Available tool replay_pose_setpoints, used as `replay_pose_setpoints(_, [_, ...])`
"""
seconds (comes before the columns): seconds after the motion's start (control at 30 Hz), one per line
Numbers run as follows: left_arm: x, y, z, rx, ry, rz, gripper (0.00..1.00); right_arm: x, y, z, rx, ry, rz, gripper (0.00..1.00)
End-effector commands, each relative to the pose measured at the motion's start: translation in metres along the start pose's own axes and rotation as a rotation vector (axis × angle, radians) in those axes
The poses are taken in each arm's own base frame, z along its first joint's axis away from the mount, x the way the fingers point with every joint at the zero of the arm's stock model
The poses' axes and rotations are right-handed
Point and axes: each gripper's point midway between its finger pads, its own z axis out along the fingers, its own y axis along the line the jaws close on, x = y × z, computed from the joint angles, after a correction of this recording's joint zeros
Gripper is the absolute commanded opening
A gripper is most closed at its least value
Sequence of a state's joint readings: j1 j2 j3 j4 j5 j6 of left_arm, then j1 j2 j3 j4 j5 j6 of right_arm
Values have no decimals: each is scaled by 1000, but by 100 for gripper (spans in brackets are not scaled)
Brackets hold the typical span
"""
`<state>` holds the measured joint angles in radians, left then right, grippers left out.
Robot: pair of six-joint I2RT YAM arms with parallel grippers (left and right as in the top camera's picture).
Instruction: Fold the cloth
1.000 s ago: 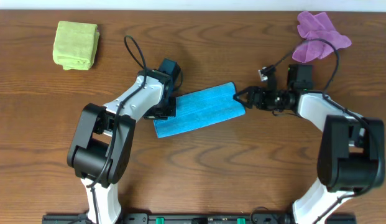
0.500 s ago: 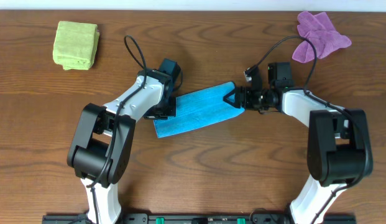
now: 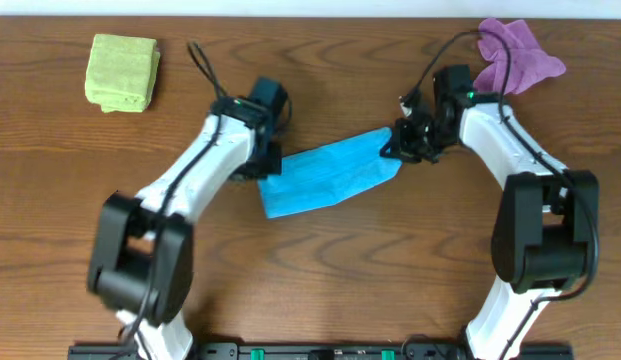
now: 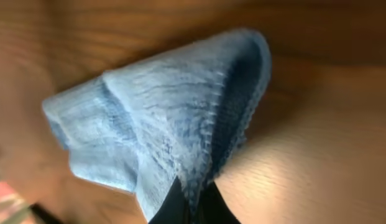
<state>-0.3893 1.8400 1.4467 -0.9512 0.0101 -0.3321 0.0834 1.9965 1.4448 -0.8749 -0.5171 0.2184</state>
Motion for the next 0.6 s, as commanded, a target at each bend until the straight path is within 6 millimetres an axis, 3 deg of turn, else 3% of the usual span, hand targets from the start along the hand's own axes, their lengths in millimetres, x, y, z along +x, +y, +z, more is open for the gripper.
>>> replay_pose_setpoints(0.0, [-21,8,-78,48,-186,-14,6,-16,-12,-39,233,-78,-47,1])
replay_pose_setpoints(0.03, [-18,14,-103,63,-229,-27,6,-17,-13,-55,295,-97,-52,1])
replay_pose_setpoints(0.07, [-15,18,-116,71,-251,-35,6,-18,-12,-63,322,-109,-59,2])
replay_pose_setpoints(0.17, [3,31,-160,101,-333,-66,6,-16,7,-75,376,-149,-121,2])
replay_pose_setpoints(0.3, [31,42,-215,168,-462,-84,6,3,46,-50,430,-118,-265,1])
replay_pose_setpoints(0.4, [54,48,-247,221,-545,-83,6,16,64,-29,508,-98,-365,1])
replay_pose_setpoints(0.57, [88,57,-278,279,-628,-77,6,34,79,-2,600,-68,-470,1])
